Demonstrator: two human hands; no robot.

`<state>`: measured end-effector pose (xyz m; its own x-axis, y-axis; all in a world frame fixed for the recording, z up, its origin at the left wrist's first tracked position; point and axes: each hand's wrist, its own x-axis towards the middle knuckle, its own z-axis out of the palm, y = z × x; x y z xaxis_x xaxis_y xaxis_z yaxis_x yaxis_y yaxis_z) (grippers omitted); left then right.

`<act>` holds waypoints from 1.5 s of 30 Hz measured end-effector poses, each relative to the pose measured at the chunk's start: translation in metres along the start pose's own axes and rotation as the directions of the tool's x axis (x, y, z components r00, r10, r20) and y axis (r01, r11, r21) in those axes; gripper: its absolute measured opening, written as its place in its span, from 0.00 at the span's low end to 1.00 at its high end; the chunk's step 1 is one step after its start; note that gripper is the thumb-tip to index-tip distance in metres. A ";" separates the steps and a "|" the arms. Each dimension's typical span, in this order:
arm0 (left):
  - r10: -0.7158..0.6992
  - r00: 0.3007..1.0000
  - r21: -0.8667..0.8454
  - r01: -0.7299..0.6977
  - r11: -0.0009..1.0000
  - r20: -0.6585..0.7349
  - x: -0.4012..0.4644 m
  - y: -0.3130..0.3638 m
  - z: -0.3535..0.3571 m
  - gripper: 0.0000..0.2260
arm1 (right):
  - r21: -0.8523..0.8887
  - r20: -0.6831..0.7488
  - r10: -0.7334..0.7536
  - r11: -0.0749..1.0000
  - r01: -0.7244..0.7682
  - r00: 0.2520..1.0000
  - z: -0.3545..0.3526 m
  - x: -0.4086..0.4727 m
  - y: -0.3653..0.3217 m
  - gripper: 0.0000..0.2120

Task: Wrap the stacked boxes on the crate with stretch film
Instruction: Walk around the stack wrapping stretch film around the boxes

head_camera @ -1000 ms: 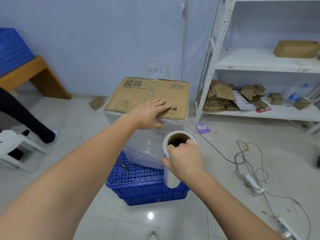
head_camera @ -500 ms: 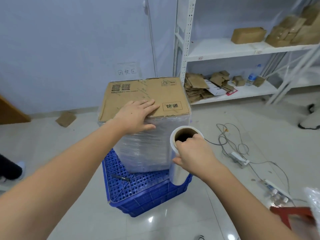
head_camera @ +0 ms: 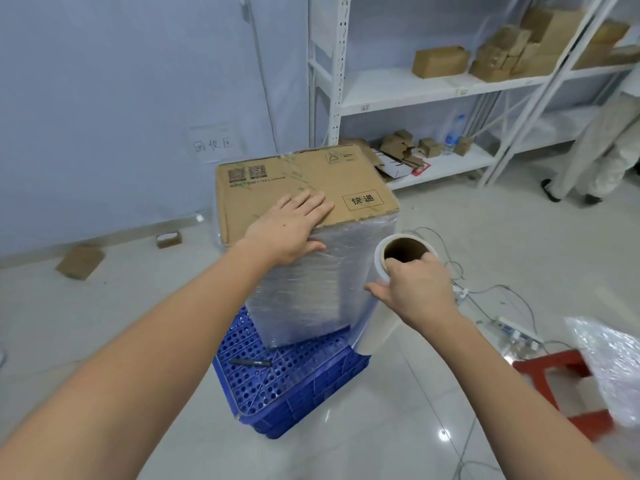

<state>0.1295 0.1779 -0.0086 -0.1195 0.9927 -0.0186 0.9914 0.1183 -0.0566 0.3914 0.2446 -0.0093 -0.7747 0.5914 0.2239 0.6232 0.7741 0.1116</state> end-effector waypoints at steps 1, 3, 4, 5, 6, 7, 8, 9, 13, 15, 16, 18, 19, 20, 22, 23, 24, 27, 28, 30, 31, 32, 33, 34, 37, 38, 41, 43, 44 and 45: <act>-0.001 1.000 -0.007 0.001 1.000 -0.002 0.000 0.000 0.000 0.38 | -0.004 -0.019 -0.021 1.000 0.021 1.000 0.000 -0.001 -0.001 0.24; -0.003 1.000 -0.010 0.003 1.000 -0.005 0.000 -0.002 0.001 0.38 | -0.008 -0.024 -0.044 0.999 0.044 0.999 0.000 -0.004 -0.004 0.26; -0.005 1.000 -0.008 0.005 1.000 -0.007 -0.001 -0.002 0.002 0.38 | -0.016 -0.024 -0.055 0.998 0.055 0.998 -0.002 -0.005 -0.006 0.27; -0.006 1.000 -0.008 0.006 1.000 -0.006 -0.001 -0.003 0.003 0.38 | -0.020 -0.026 -0.072 0.997 0.072 0.997 -0.002 -0.006 -0.009 0.28; -0.007 1.000 -0.010 0.006 1.000 -0.004 -0.002 -0.003 0.004 0.38 | -0.021 -0.027 -0.093 0.995 0.092 0.995 -0.003 -0.007 -0.011 0.28; -0.007 1.000 -0.012 0.007 1.000 -0.003 -0.002 -0.004 0.004 0.38 | -0.023 -0.026 -0.114 0.993 0.113 0.993 -0.005 -0.008 -0.014 0.29; -0.006 1.000 -0.012 0.006 1.000 -0.002 -0.003 -0.004 0.005 0.38 | -0.028 -0.024 -0.135 0.991 0.135 0.991 -0.006 -0.009 -0.017 0.29; -0.004 1.000 -0.014 0.004 1.000 -0.004 -0.003 -0.005 0.005 0.38 | -0.033 -0.020 -0.163 0.986 0.162 0.986 -0.005 -0.009 -0.018 0.29; 0.001 1.000 -0.021 -0.001 1.000 -0.007 0.000 -0.004 0.004 0.38 | 0.000 -0.002 -0.324 0.946 0.324 0.946 -0.002 -0.009 -0.015 0.28; 0.003 1.000 -0.020 -0.003 1.000 -0.006 0.002 -0.004 0.005 0.37 | 0.014 0.001 -0.351 0.936 0.351 0.936 -0.005 -0.008 -0.015 0.26; 0.005 1.000 -0.019 -0.005 1.000 -0.008 0.002 -0.004 0.005 0.37 | 0.023 0.003 -0.363 0.932 0.363 0.932 -0.008 -0.007 -0.016 0.24; 0.008 1.000 -0.013 -0.008 1.000 -0.018 0.002 -0.004 0.006 0.37 | 0.073 0.012 -0.435 0.899 0.433 0.901 -0.011 -0.006 -0.020 0.22; 0.007 1.000 -0.011 -0.007 1.000 -0.020 0.001 -0.004 0.007 0.37 | 0.105 0.016 -0.488 0.869 0.484 0.873 -0.013 -0.005 -0.023 0.22; 0.005 1.000 -0.011 -0.005 1.000 -0.019 0.001 -0.004 0.006 0.37 | 0.124 0.010 -0.539 0.837 0.534 0.842 -0.014 -0.004 -0.028 0.21; 0.003 1.000 -0.008 -0.003 1.000 -0.017 0.000 -0.005 0.007 0.37 | 0.134 -0.010 -0.610 0.784 0.606 0.792 -0.016 -0.002 -0.037 0.21; 0.003 1.000 -0.003 -0.003 1.000 -0.019 -0.001 -0.005 0.007 0.37 | 0.135 -0.013 -0.628 0.770 0.623 0.778 -0.016 0.000 -0.041 0.21; 0.005 1.000 -0.001 -0.005 1.000 -0.022 -0.001 -0.005 0.007 0.37 | 0.136 -0.013 -0.633 0.766 0.628 0.774 -0.016 0.002 -0.045 0.21; 0.011 1.000 -0.005 -0.011 1.000 -0.026 0.000 -0.005 0.007 0.37 | 0.144 0.035 -0.607 0.789 0.597 0.794 -0.017 0.003 -0.051 0.19; 0.011 1.000 -0.006 -0.011 1.000 -0.024 0.002 -0.005 0.007 0.37 | 0.143 0.047 -0.602 0.793 0.592 0.797 -0.019 0.003 -0.054 0.17; 0.013 1.000 -0.006 -0.013 1.000 -0.024 0.004 -0.005 0.006 0.37 | 0.140 0.079 -0.574 0.816 0.561 0.815 -0.023 -0.001 -0.063 0.13; 0.014 1.000 -0.005 -0.014 1.000 -0.027 0.003 -0.006 0.006 0.38 | 0.131 0.077 -0.540 0.839 0.528 0.838 -0.024 -0.002 -0.069 0.15; 0.016 0.999 -0.006 -0.016 1.000 -0.028 0.003 -0.006 0.006 0.38 | 0.122 0.069 -0.492 0.868 0.482 0.868 -0.023 -0.003 -0.076 0.19; 0.017 0.999 -0.006 -0.017 1.000 -0.029 0.002 -0.006 0.006 0.38 | 0.113 0.062 -0.435 0.897 0.426 0.898 -0.020 -0.003 -0.082 0.23; 0.016 0.999 -0.004 -0.016 1.000 -0.030 0.002 -0.005 0.006 0.38 | 0.108 0.014 -0.391 0.916 0.387 0.920 -0.016 -0.002 -0.087 0.27; 0.004 0.999 0.006 -0.004 1.000 -0.046 -0.001 -0.003 0.003 0.38 | 0.106 -0.123 -0.321 0.936 0.334 0.939 -0.004 0.001 -0.089 0.30; -0.006 0.998 0.004 0.007 1.000 -0.064 -0.003 -0.003 0.002 0.38 | 0.112 -0.141 -0.314 0.937 0.330 0.939 -0.002 0.001 -0.087 0.30; -0.054 0.993 -0.019 0.052 0.998 -0.109 -0.011 0.001 -0.002 0.38 | 0.122 -0.159 -0.319 0.933 0.339 0.934 0.002 -0.004 -0.083 0.28; -0.098 0.991 -0.019 0.097 0.995 -0.096 -0.016 0.003 -0.006 0.40 | 0.122 -0.181 -0.327 0.928 0.351 0.927 0.004 -0.006 -0.081 0.27; -0.115 0.991 -0.025 0.113 0.993 -0.075 -0.018 0.003 -0.007 0.41 | 0.132 -0.177 -0.340 0.922 0.364 0.924 0.005 -0.007 -0.079 0.27; -0.127 0.991 -0.031 0.125 0.992 -0.050 -0.021 0.001 -0.009 0.42 | 0.132 -0.170 -0.353 0.917 0.376 0.920 0.005 -0.007 -0.077 0.27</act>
<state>0.1339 0.1571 0.0006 -0.2414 0.9696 0.0391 0.9698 0.2425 -0.0276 0.3482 0.1819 -0.0240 -0.9146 0.2324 0.3308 0.2658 0.9622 0.0590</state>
